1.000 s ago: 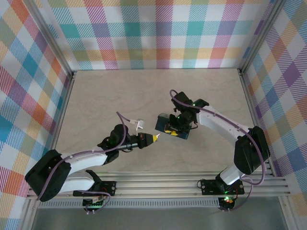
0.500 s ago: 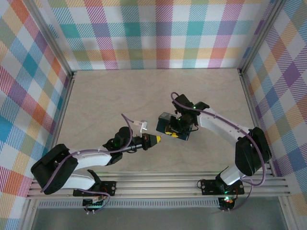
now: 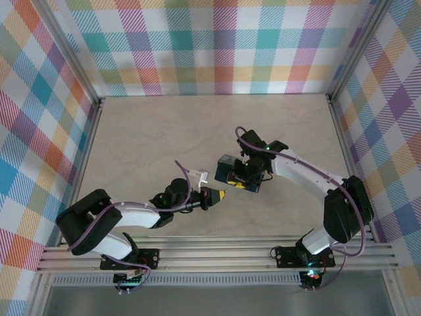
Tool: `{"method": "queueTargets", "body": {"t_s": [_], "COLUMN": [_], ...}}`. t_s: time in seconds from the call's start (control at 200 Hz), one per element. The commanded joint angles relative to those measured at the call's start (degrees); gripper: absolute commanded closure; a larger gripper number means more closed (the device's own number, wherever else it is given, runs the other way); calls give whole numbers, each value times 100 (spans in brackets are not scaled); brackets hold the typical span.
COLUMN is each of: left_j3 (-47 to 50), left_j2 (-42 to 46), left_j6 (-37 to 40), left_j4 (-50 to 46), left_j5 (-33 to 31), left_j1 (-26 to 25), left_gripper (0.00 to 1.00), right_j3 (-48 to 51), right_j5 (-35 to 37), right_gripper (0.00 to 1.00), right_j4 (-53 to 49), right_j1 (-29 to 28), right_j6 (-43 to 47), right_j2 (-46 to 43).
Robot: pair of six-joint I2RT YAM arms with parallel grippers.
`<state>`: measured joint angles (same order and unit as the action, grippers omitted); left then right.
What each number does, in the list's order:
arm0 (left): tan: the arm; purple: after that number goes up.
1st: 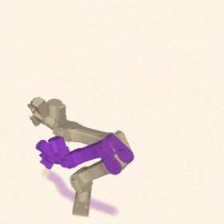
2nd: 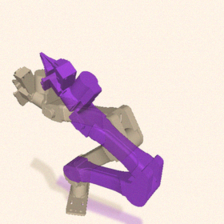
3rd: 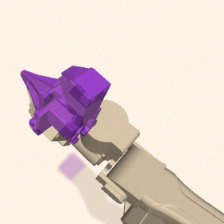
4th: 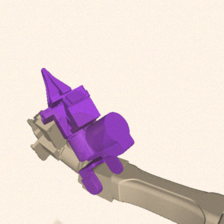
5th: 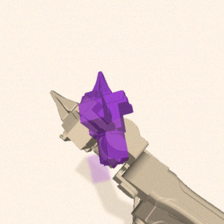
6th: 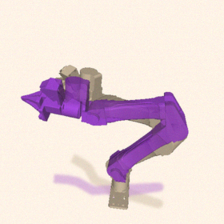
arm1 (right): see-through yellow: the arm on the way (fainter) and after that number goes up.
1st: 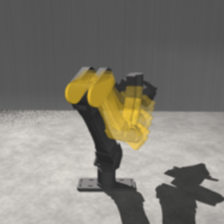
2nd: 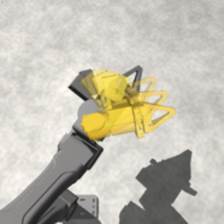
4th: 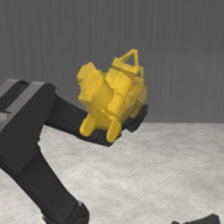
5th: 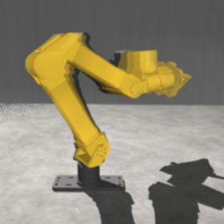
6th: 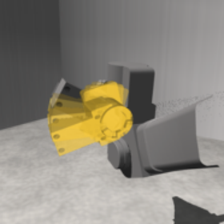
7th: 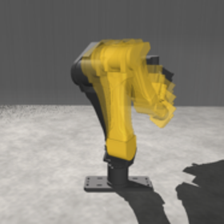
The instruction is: Unlock a padlock with a key
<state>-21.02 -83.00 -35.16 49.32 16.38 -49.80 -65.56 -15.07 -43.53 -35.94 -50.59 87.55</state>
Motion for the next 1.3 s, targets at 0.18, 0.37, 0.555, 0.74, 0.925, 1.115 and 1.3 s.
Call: {"method": "queueTargets", "body": {"t_s": [0.18, 0.37, 0.555, 0.74, 0.925, 1.115, 1.3], "left_j3": [-209, -237, -304, -412, -467, -535, -539], "left_j2": [-255, -325, -336, -501, -559, -640, -715], "left_j6": [287, 351, 426, 429, 426, 425, 422], "left_j4": [419, 490, 535, 616, 684, 728, 821], "left_j5": [-365, -593, -885, -1059, -1187, -1215, -1327], "left_j1": [-140, -290, -399, -442, -462, -493, -565], "left_gripper": [100, 100, 100, 100, 100, 100, 100], "right_j3": [78, 79, 96, 111, 140, 149, 166], "right_j5": [-96, -150, -213, -265, -336, -380, -424], "right_gripper": [100, 100, 100, 100, 100, 100, 100], "right_j4": [28, 46, 89, 125, 163, 190, 225], "right_j1": [103, 149, 175, 196, 225, 268, 307], "right_j6": [-39, -93, -123, -124, -115, -130, -143], "right_j2": [-230, -229, -212, -194, -185, -177, -151]}}
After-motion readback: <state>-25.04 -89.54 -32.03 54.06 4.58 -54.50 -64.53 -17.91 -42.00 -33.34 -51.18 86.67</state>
